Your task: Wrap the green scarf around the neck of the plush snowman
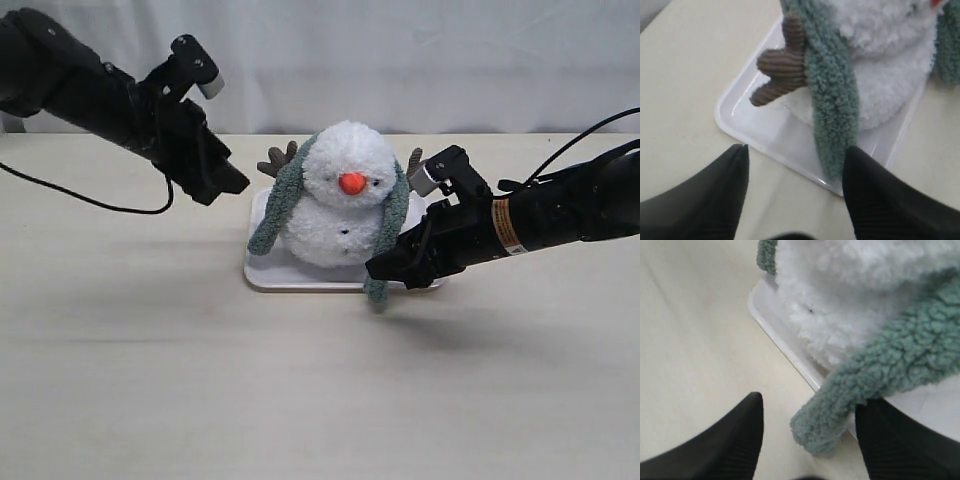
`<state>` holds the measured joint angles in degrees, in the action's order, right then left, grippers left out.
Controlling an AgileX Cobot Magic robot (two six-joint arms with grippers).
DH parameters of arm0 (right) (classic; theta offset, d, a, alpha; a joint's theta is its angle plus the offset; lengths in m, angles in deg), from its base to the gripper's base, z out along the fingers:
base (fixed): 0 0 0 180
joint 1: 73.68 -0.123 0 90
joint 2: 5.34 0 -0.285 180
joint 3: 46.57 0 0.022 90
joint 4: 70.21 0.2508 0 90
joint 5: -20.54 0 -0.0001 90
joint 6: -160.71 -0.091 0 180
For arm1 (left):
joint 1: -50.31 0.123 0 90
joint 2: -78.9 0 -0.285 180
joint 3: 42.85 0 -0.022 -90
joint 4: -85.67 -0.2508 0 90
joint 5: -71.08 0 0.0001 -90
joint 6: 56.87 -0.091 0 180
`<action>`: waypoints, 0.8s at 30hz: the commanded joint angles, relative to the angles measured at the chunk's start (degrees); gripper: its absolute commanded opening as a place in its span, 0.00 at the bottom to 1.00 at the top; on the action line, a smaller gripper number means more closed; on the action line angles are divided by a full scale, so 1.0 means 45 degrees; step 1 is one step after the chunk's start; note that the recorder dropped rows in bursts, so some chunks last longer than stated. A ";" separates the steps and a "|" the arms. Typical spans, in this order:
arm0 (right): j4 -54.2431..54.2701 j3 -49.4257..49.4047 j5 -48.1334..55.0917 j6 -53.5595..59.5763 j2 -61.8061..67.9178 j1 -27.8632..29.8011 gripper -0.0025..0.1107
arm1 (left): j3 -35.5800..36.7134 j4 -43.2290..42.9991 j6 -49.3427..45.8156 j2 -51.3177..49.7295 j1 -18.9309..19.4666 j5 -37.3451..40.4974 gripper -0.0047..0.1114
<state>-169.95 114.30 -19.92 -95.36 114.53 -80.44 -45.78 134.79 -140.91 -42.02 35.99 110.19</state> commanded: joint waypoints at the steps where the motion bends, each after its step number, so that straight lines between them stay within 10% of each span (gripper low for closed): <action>1: -0.0046 -0.0028 0.0046 0.0100 -0.0087 -0.0007 0.49 | 0.0378 0.2242 -0.3286 -0.1292 0.0046 0.0197 0.50; 20: -0.0046 -0.0028 0.0047 0.0077 -0.0087 -0.0007 0.49 | 0.0378 0.7014 -0.8339 -0.3076 0.0046 0.1946 0.49; 24: -0.0046 -0.0028 0.0047 0.0077 -0.0087 -0.0007 0.49 | 0.0378 0.7014 -0.8261 -0.3076 0.0046 0.1725 0.32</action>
<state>-169.95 114.30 -19.81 -95.25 114.53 -80.44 -44.08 165.51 -177.74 -55.92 36.24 117.75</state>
